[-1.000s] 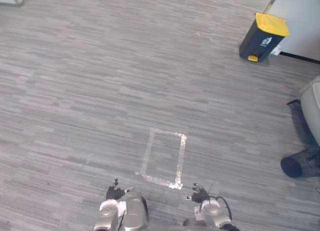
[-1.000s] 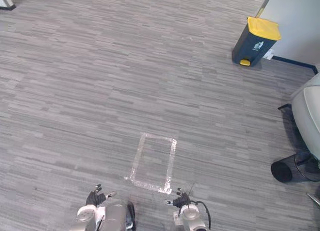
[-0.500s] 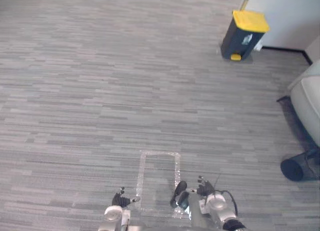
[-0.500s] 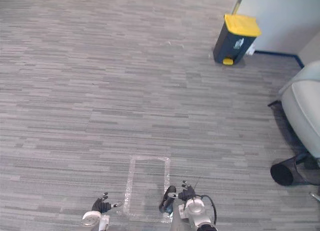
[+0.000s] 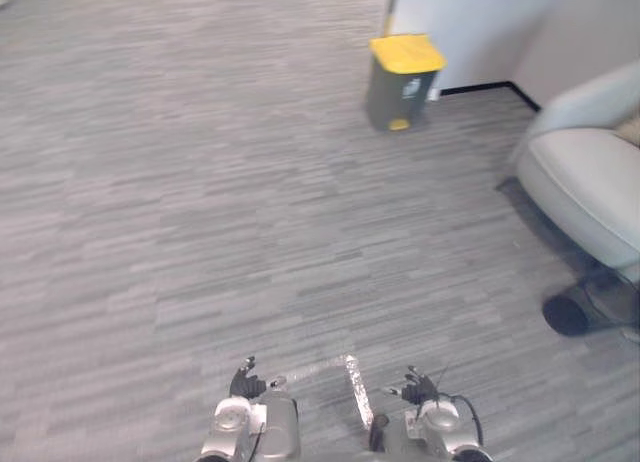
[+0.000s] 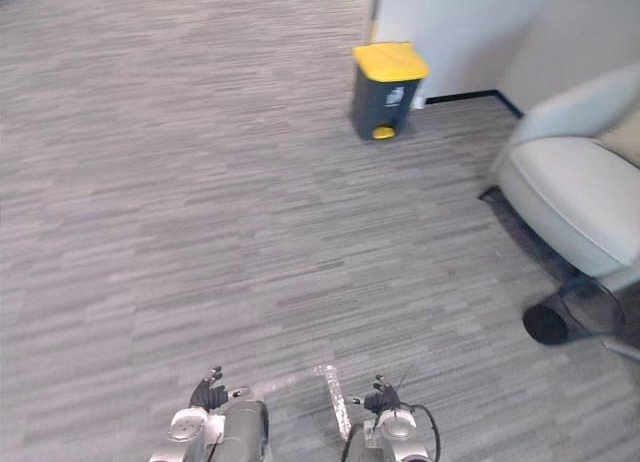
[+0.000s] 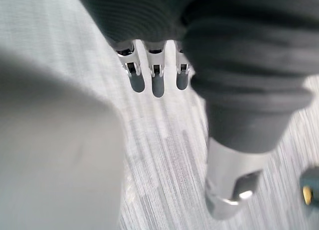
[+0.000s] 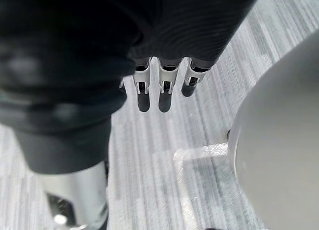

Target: Organize the slippers on the shoe rack

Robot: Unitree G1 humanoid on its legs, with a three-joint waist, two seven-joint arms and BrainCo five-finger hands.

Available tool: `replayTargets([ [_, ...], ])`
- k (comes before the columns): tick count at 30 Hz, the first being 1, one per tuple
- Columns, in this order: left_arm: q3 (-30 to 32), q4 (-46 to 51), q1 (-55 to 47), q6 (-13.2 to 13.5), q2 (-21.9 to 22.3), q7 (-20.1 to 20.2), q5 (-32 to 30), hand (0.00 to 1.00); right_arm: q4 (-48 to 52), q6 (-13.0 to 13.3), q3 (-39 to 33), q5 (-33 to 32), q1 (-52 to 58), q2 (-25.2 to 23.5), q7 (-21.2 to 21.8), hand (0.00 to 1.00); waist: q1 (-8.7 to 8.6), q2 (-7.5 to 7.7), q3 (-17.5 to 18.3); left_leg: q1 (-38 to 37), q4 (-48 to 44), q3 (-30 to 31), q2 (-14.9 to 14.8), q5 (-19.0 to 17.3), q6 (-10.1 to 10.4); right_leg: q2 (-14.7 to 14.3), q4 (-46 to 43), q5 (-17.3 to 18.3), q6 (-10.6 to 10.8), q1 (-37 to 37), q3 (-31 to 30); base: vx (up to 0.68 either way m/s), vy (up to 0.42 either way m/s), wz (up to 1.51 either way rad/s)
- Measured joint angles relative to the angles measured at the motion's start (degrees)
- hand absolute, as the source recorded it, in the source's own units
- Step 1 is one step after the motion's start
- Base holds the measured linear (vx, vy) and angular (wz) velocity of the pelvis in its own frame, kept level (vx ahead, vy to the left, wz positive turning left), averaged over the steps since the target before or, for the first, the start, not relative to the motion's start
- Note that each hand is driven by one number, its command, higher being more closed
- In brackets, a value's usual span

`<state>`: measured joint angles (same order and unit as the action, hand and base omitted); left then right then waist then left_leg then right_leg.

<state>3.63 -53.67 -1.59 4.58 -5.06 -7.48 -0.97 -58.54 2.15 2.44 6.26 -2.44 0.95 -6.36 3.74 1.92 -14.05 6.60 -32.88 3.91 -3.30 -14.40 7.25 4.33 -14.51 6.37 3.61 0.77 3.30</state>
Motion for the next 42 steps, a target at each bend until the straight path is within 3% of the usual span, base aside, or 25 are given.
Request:
replayTargets([
  [1, -0.34, -0.59, -0.48, -0.19, 0.01, 0.08, -0.15, 0.00, 0.05, 0.06, -0.10, 0.02, 0.32, 0.48, 0.15, 0.00, -0.46, -0.88, 0.70, -1.50, 1.29, -2.15, -0.28, -2.25, -1.58, -0.06, 0.43, -0.57, 0.24, 0.14, -2.10, 0.13, 0.267, -1.17],
  [2, -0.37, -1.63, -0.64, -0.34, -0.11, 0.16, -0.10, 0.00, 0.22, 0.15, -0.22, 0.23, 0.29, 0.58, 0.24, 0.00, -1.08, -0.88, 1.35, -3.33, 4.38, -6.78, -0.20, -4.26, -4.66, 0.24, 1.31, -1.50, 1.06, 1.84, -5.58, 0.10, 0.326, -1.24],
  [4, -0.38, -1.62, -0.54, -0.33, -0.35, 0.20, -0.11, 0.00, -0.19, 0.13, -0.22, 0.39, 0.30, 0.52, 0.41, 0.00, -0.93, -0.32, 1.53, -3.90, 5.84, -10.12, -0.12, -4.37, -4.92, 0.84, 1.38, -2.85, 1.16, 3.45, -6.86, 0.04, 0.304, -1.22],
  [5, -0.37, -2.01, -0.57, -0.37, -0.51, 0.16, -0.17, 0.00, -0.37, 0.12, -0.19, 0.48, 0.12, 0.54, 0.78, 0.00, -0.80, -0.20, 1.61, -6.42, 8.47, -15.22, -0.57, -3.96, -5.62, 2.25, -1.35, -2.67, 0.27, 4.79, -2.43, 0.01, 0.180, -1.24],
  [6, -0.37, -2.09, -0.57, -0.37, -0.54, 0.16, -0.15, 0.00, -0.39, 0.12, -0.18, 0.50, 0.11, 0.55, 0.81, 0.00, -0.71, -0.20, 1.61, -7.20, 9.24, -16.21, -0.60, -3.83, -5.85, 2.75, -2.51, -2.40, 0.01, 5.07, -0.30, 0.03, 0.141, -1.28],
  [7, -0.43, -2.11, -0.62, -0.37, -0.59, 0.16, -0.16, 0.00, -0.52, 0.12, -0.16, 0.53, 0.05, 0.60, 0.86, 0.00, -0.70, -0.31, 1.56, -9.18, 11.08, -19.00, -0.80, -3.51, -6.39, 4.36, -5.58, -1.06, -1.03, 5.16, 6.55, 0.03, 0.120, -1.33],
  [8, -0.85, -2.13, -0.74, -0.38, -0.73, 0.19, -0.15, 0.00, -0.89, 0.12, 0.06, 0.58, -0.14, 0.67, 1.00, 0.00, -0.42, -0.42, 1.66, -11.29, 12.75, -23.37, -1.09, -3.31, -6.69, 7.97, -10.16, 1.54, -3.65, 4.80, 20.14, 0.03, 0.120, -1.30],
  [9, -0.87, -2.13, -0.74, -0.38, -0.75, 0.20, -0.15, 0.00, -0.92, 0.12, 0.07, 0.58, -0.24, 0.67, 1.03, 0.00, -0.39, -0.41, 1.66, -11.43, 12.79, -24.20, -1.16, -3.31, -6.69, 8.59, -10.90, 2.02, -4.15, 4.66, 22.46, 0.03, 0.072, -1.31],
  [11, -0.88, -2.12, -0.72, -0.40, -0.79, 0.22, 0.00, 0.00, -1.08, 0.04, 0.13, 0.76, -0.34, 0.77, 1.35, 0.00, -0.27, -0.17, 1.79, -11.83, 12.69, -29.31, -1.21, -3.32, -6.70, 13.10, -14.42, 5.60, -5.82, 4.00, 37.49, 0.04, -0.018, -1.15],
  [13, -0.68, -2.30, -0.43, -0.47, -0.56, 0.24, 0.01, 0.00, -1.06, 0.07, 0.10, 1.76, -0.67, 1.32, 1.49, 0.00, -0.22, 0.09, 1.56, -12.99, 12.87, -31.53, -0.84, -3.33, -6.71, 13.47, -14.26, 5.94, -7.57, 4.13, 42.29, 0.05, -0.065, -1.24],
  [14, -0.43, -2.95, -0.27, -0.43, 0.16, 0.35, 0.01, 0.00, -1.32, 0.07, 0.08, 2.77, -0.88, 2.22, 1.50, 0.00, -0.08, -1.26, 1.45, -14.02, 14.72, -30.86, -1.13, -3.07, -7.10, 11.33, -12.54, 4.89, -8.98, 3.82, 43.10, 0.04, -0.105, -1.22],
  [15, -0.42, -3.23, -0.26, -0.43, 0.46, 0.40, 0.03, 0.00, -1.55, 0.04, 0.08, 2.79, -1.01, 2.58, 1.50, 0.00, 0.03, -1.58, 1.55, -14.59, 15.77, -30.86, -1.31, -2.82, -7.06, 10.73, -11.44, 4.85, -9.07, 3.68, 43.58, 0.01, -0.101, -1.07],
  [16, -0.68, -3.26, -0.32, -0.42, 1.05, 0.42, 0.01, 0.00, -1.41, 0.04, -0.01, 2.79, -1.51, 2.77, 1.50, 0.00, -0.09, -1.97, 1.52, -15.08, 17.02, -31.81, -1.67, -2.24, -6.20, 10.95, -10.71, 7.01, -8.83, 3.31, 45.38, 0.00, -0.129, -0.63],
  [17, -1.54, -2.98, -0.39, -0.50, 1.36, 0.54, -0.05, 0.00, -1.28, -0.01, -0.05, 2.80, -1.13, 3.29, 1.48, 0.00, -0.41, -1.60, 1.81, -15.04, 18.46, -33.80, -1.81, -2.05, -5.37, 14.79, -16.28, 11.18, -9.11, 3.00, 49.70, 0.01, -0.103, -0.54],
  [18, -2.03, -2.73, -0.30, -0.56, 1.05, 0.65, 0.15, 0.00, -1.40, -0.05, -0.01, 2.79, -0.74, 3.37, 1.48, 0.00, -0.28, -0.78, 2.20, -15.06, 18.50, -35.00, -1.69, -2.05, -4.63, 15.98, -16.40, 10.79, -7.70, 3.02, 49.93, 0.04, -0.093, -0.62],
  [19, -1.65, -2.30, 0.07, -0.55, 1.14, 0.48, 0.39, 0.00, -1.69, -0.12, 0.02, 2.79, -0.50, 3.32, 1.63, 0.00, 0.77, -0.72, 2.06, -15.72, 18.39, -35.83, -2.13, -2.23, -3.77, 14.71, -15.54, 10.02, -7.61, 3.46, 49.33, 0.06, -0.106, -0.75],
  [21, -2.84, -2.82, 0.10, -0.94, 1.45, 0.64, 0.20, 0.00, -1.31, -0.17, 0.00, 2.78, -0.46, 3.31, 1.55, 0.00, 1.28, -2.24, 2.56, -15.28, 19.94, -35.20, -3.73, -1.30, -4.51, 6.89, -6.48, 6.15, -9.14, 2.88, 46.62, 0.00, -0.151, -0.85],
  [24, -3.57, -3.06, 0.68, -1.15, 1.33, 1.30, 0.00, 0.00, -1.22, -0.16, -0.47, 2.51, 0.29, 3.46, 1.26, 0.00, 0.72, -2.69, 2.45, -14.37, 17.09, -33.84, -6.51, -1.56, -4.04, 2.07, -0.52, 4.03, -10.15, 1.67, 45.28, -0.04, -0.186, -0.49],
  [27, -3.71, -2.85, 0.80, -1.05, 1.56, 1.48, 0.00, 0.00, -1.20, -0.06, -2.40, 2.53, 1.19, 4.13, 0.71, 0.00, 0.42, -3.34, 2.09, -11.30, 5.74, -31.57, -9.73, -3.92, -4.92, -1.77, 4.47, 2.84, -9.34, -0.96, 42.05, -0.05, -0.078, -0.43],
  [29, -4.70, -2.53, 0.79, -1.01, 1.75, 1.46, 0.13, 0.00, -1.23, -0.09, -2.94, 2.53, 1.07, 4.73, 0.54, 0.00, 1.07, -4.74, 1.60, -7.49, 3.58, -22.69, -7.17, -5.19, -3.56, -2.72, 5.20, 2.45, -8.67, -0.85, 39.54, -0.11, 0.082, -0.80],
  [33, -4.73, -1.65, 0.79, -0.35, 2.00, 1.50, 0.27, 0.00, -1.04, 0.00, -3.91, 2.52, 1.21, 4.38, 0.59, 0.00, 2.10, -5.24, 0.85, -4.04, 9.46, -13.23, -1.86, -3.43, -4.29, -3.62, 6.13, 1.84, -7.72, -0.98, 33.84, -0.14, 0.131, -0.81],
  [35, -4.49, -1.66, 0.78, -0.22, 2.06, 1.52, 0.31, 0.00, -1.05, 0.06, -2.91, 2.61, 1.31, 4.23, 0.62, 0.00, 2.72, -5.14, 1.15, -5.27, 12.14, -12.86, -0.94, -2.02, -4.75, -5.14, 8.82, 0.65, -6.45, -1.22, 30.93, -0.05, 0.139, -0.88],
  [38, -2.66, -2.05, 0.79, -0.26, 2.00, 1.69, 0.65, 0.00, -1.12, 0.08, -2.08, 2.60, 1.19, 3.95, 0.66, 0.00, 2.73, -4.12, 1.26, -6.72, 12.64, -14.90, -0.87, -2.53, -5.68, -5.93, 9.01, -1.46, -6.63, -0.83, 27.45, 0.01, 0.108, -0.59],
  [40, -2.29, -2.22, 0.53, -0.37, 1.95, 1.64, 0.65, 0.00, -1.16, 0.12, -1.98, 2.62, 1.37, 3.74, 0.68, 0.00, 2.67, -3.69, 1.52, -8.85, 12.72, -16.19, -1.06, -3.07, -6.27, -5.17, 3.70, 0.34, -6.89, -0.32, 25.94, 0.09, 0.086, -0.47],
  [42, -2.44, -2.38, 0.36, -0.45, 1.47, 1.71, 0.76, 0.00, -1.14, 0.23, -1.87, 2.65, 1.40, 3.57, 0.79, 0.00, 2.48, -2.92, 2.04, -10.49, 13.24, -16.87, -0.81, -3.05, -6.23, -2.34, -5.88, 2.85, -5.83, 2.64, 25.65, 0.10, 0.075, -0.17],
])
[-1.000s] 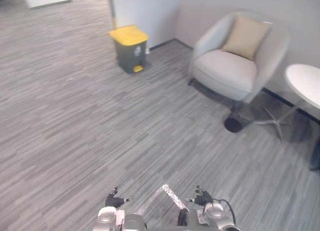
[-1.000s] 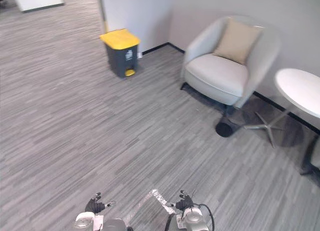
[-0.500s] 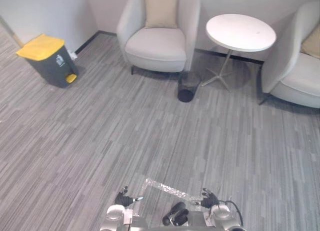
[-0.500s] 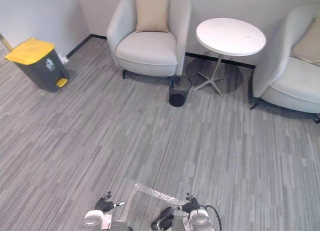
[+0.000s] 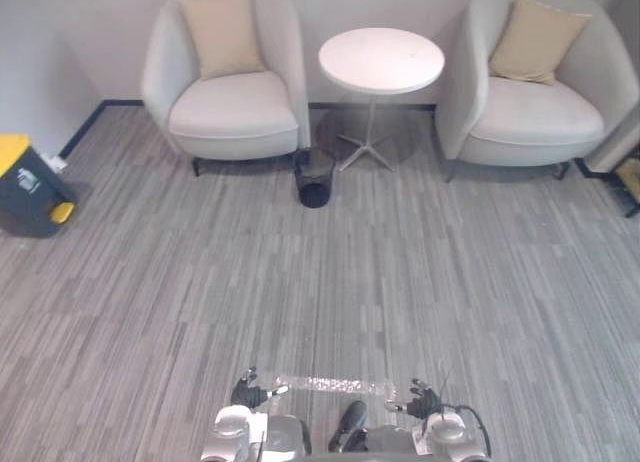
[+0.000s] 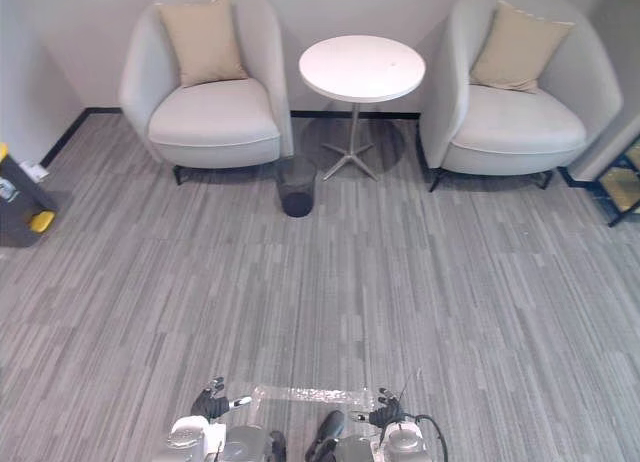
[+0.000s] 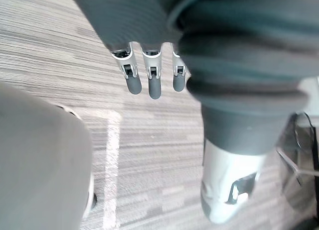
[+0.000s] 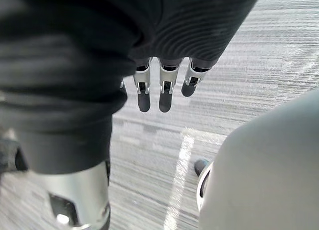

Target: Organize the slippers on the shoe rack

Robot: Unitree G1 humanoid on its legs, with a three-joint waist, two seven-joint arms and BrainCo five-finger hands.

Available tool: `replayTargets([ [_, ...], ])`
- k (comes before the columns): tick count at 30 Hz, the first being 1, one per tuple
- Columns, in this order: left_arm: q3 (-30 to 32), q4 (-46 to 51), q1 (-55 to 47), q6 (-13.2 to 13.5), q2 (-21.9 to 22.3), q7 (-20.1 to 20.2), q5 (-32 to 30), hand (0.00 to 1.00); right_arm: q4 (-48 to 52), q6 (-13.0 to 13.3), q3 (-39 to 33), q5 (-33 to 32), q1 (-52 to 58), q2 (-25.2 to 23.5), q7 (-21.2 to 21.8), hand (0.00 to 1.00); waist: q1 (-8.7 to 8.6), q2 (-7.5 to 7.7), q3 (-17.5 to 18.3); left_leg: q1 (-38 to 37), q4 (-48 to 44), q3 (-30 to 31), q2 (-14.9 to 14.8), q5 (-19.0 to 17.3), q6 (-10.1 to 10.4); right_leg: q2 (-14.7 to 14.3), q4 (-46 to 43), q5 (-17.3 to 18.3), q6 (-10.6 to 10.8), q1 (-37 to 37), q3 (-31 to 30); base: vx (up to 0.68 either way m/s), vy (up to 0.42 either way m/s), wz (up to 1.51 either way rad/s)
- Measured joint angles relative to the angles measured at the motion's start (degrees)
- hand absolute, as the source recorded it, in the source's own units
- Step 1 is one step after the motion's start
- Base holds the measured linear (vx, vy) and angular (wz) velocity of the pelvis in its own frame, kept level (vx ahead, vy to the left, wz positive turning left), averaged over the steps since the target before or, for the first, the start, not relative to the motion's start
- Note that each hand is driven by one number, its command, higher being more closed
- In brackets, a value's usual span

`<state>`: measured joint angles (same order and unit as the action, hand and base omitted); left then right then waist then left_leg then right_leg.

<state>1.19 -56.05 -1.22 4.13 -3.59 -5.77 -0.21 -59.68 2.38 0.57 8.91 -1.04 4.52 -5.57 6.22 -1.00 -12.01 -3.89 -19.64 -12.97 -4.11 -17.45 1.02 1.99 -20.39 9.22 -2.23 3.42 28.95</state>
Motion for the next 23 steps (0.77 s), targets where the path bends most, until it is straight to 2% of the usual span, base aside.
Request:
replayTargets([
  [2, -0.09, -0.57, -0.02, -0.06, -0.13, -0.01, 0.26, 0.00, 0.03, 0.09, 0.22, 0.00, -0.17, -0.05, 0.03, 0.00, -0.31, 0.70, 0.29, -1.49, 1.54, 0.07, 0.68, 0.54, -0.41, 3.15, -8.07, 1.01, 1.18, 2.67, 0.21, 0.10, 0.039, 0.21],
  [4, -0.07, -0.51, -0.39, -0.09, -0.06, -0.20, 0.32, 0.00, 0.02, 0.10, 0.20, 0.00, -0.45, -0.10, 0.03, 0.00, -0.75, 0.78, 0.50, -2.62, 3.85, 1.62, 1.14, 1.80, -0.67, 8.09, -15.51, 5.24, 0.51, 4.37, 2.52, 0.13, -0.019, 0.53],
  [5, -0.11, -0.21, -0.55, -0.09, -0.06, -0.28, 0.34, 0.00, -0.14, 0.07, 0.33, 0.03, -0.38, -0.12, 0.10, 0.00, -0.79, 1.06, 0.69, -2.84, 4.50, 2.44, 1.25, 2.09, -0.39, 10.08, -16.66, 6.22, 1.22, 4.43, 2.67, 0.14, -0.054, 0.54],
  [6, -0.24, 0.42, -1.05, -0.01, -0.32, -0.31, 0.36, 0.00, -0.99, -0.10, 0.88, 0.04, -0.37, -0.45, 0.24, 0.00, -0.65, 1.81, 1.26, -3.20, 5.11, 3.73, 1.70, 2.46, 0.19, 12.16, -13.56, 5.13, 2.23, 4.10, 0.84, 0.17, -0.103, 0.39],
  [7, -0.62, 0.76, -1.46, 0.14, -1.32, -0.31, 0.32, 0.00, -1.66, -0.13, 1.21, 0.04, -0.44, -1.15, 0.37, 0.00, -0.45, 3.39, 2.01, -2.79, 5.76, 4.38, 3.00, 2.71, 0.65, 12.93, -7.43, 1.69, 2.81, 3.89, -3.03, 0.19, -0.137, 0.26],
  [8, -0.66, 0.27, -0.93, 0.05, -1.52, -0.37, 0.30, 0.00, -2.20, -0.14, 1.28, 0.04, -0.78, -1.10, 0.44, 0.00, -0.34, 3.40, 2.16, -2.65, 6.18, 5.07, 2.66, 3.11, 1.24, 11.36, -5.09, 1.89, 2.91, 3.30, -4.25, 0.17, -0.200, 0.00],
  [10, -0.92, -0.31, -0.97, -0.05, 0.25, -0.46, 0.28, 0.00, -2.56, -0.16, 1.51, 0.03, -0.68, 0.10, 0.46, 0.00, -0.21, 0.45, 2.81, -2.17, 8.83, 5.63, 0.25, 4.97, 2.14, 7.50, 2.62, -1.67, 2.34, 1.18, -3.53, 0.14, -0.198, -0.16],
  [12, -1.10, -0.82, -0.83, -0.06, 0.59, -0.41, 0.28, 0.00, -2.54, -0.20, 1.27, -0.04, -0.68, 0.40, 0.39, 0.00, -0.44, -0.84, 2.90, -1.91, 9.86, 5.96, -0.55, 5.84, 2.59, 5.27, 7.76, -3.85, 1.82, -0.45, -2.65, 0.07, -0.098, -0.03],
  [15, -1.11, -0.84, -0.80, -0.04, 0.21, -0.47, 0.29, 0.00, -2.53, -0.20, 0.48, -0.02, -0.56, 0.39, 0.21, 0.00, -0.70, -0.28, 2.64, -1.18, 9.88, 9.00, -0.37, 7.63, 2.85, 4.31, 12.83, -5.71, 1.95, -3.46, -0.97, 0.00, -0.072, 0.30],
  [20, -1.03, -0.72, -0.78, 0.13, 0.16, -0.46, 0.45, 0.00, -2.58, -0.71, -0.02, 0.01, -0.17, -0.21, -0.06, 0.00, -0.39, -0.03, 2.70, -0.38, 10.55, 11.39, -0.19, 7.67, 2.87, 1.96, 23.41, -11.52, 2.02, -7.77, 1.51, -0.03, 0.003, 0.28],
  [23, -0.98, -0.68, -0.79, 0.20, 0.23, -0.47, 0.50, 0.00, -2.57, -0.71, -0.18, 0.03, -0.37, -0.27, -0.07, 0.00, -0.02, 0.03, 2.68, -0.48, 10.60, 11.48, 0.28, 7.67, 2.86, 1.82, 25.52, -13.07, 2.18, -9.05, 1.39, -0.06, 0.031, 0.03],
])
